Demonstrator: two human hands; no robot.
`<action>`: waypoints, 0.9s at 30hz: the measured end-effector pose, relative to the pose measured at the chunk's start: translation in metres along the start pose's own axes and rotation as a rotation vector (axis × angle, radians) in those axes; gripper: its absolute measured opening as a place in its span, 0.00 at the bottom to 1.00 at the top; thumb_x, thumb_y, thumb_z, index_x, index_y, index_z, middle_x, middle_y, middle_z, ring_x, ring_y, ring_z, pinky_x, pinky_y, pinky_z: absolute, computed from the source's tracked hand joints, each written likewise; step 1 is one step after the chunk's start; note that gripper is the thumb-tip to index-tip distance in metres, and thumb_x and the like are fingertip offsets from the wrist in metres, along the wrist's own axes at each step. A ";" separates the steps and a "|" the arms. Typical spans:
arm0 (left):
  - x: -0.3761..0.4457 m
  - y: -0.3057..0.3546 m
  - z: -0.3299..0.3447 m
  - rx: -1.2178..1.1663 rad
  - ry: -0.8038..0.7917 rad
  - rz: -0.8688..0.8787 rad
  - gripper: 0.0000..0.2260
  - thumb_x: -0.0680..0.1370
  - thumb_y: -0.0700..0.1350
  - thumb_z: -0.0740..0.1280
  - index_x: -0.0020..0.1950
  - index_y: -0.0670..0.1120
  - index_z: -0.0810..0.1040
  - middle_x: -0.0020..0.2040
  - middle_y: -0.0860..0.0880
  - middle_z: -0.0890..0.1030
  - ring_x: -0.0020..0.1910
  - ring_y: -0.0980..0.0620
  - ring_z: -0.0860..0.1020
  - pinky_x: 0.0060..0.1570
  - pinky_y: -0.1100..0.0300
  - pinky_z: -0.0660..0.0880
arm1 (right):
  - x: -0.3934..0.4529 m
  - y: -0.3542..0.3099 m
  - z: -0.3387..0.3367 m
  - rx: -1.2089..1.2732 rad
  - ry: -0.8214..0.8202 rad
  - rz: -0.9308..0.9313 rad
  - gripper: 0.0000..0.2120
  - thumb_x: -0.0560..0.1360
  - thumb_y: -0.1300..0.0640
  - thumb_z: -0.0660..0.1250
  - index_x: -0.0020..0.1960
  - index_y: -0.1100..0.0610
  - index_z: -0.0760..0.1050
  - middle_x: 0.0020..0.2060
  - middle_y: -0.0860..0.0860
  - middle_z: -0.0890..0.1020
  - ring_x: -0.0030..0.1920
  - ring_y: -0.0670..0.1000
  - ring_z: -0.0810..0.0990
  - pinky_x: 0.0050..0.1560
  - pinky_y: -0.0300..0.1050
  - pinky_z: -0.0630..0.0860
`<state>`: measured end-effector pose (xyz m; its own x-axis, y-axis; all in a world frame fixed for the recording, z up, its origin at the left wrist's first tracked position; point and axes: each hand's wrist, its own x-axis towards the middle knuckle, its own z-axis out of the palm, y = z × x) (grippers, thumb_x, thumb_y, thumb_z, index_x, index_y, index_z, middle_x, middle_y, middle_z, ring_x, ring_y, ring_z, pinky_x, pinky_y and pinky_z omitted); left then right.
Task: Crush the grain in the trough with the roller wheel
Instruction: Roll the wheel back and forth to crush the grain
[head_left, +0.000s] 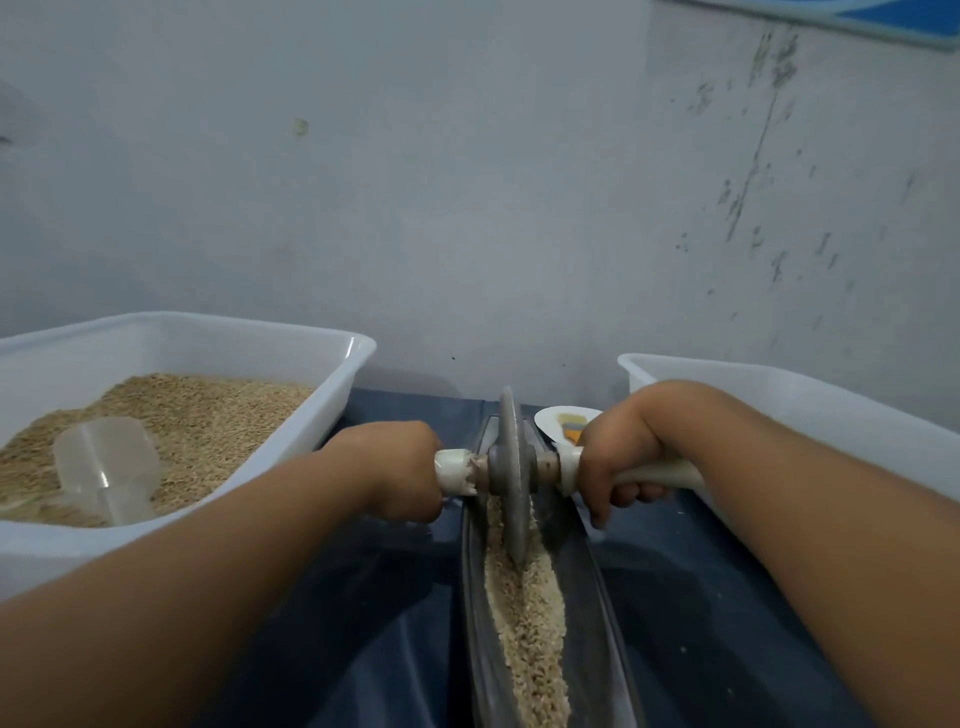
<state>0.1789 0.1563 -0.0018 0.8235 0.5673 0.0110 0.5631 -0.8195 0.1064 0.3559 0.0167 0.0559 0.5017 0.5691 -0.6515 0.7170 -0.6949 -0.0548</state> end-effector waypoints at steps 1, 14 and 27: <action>-0.001 -0.001 0.002 -0.024 -0.002 -0.007 0.08 0.67 0.48 0.70 0.37 0.53 0.70 0.36 0.53 0.77 0.35 0.55 0.76 0.34 0.60 0.72 | -0.001 -0.002 -0.001 -0.008 -0.007 0.012 0.21 0.73 0.56 0.71 0.21 0.52 0.76 0.23 0.49 0.69 0.23 0.48 0.66 0.31 0.39 0.64; -0.035 0.010 0.003 0.090 0.145 0.006 0.08 0.69 0.49 0.70 0.46 0.56 0.74 0.38 0.54 0.76 0.38 0.55 0.76 0.40 0.58 0.75 | -0.019 0.004 0.044 -0.033 0.394 -0.063 0.18 0.62 0.53 0.76 0.49 0.58 0.81 0.33 0.53 0.80 0.30 0.53 0.76 0.33 0.41 0.74; -0.089 0.028 -0.004 0.166 0.235 0.046 0.08 0.70 0.49 0.68 0.43 0.56 0.69 0.34 0.55 0.71 0.36 0.55 0.72 0.36 0.59 0.68 | -0.048 0.019 0.099 -0.174 0.781 -0.165 0.05 0.63 0.48 0.65 0.38 0.47 0.71 0.37 0.46 0.79 0.38 0.49 0.78 0.33 0.42 0.70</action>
<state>0.1211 0.0832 0.0041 0.8206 0.5167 0.2443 0.5452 -0.8359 -0.0634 0.2975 -0.0674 0.0108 0.5298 0.8450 0.0732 0.8437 -0.5339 0.0562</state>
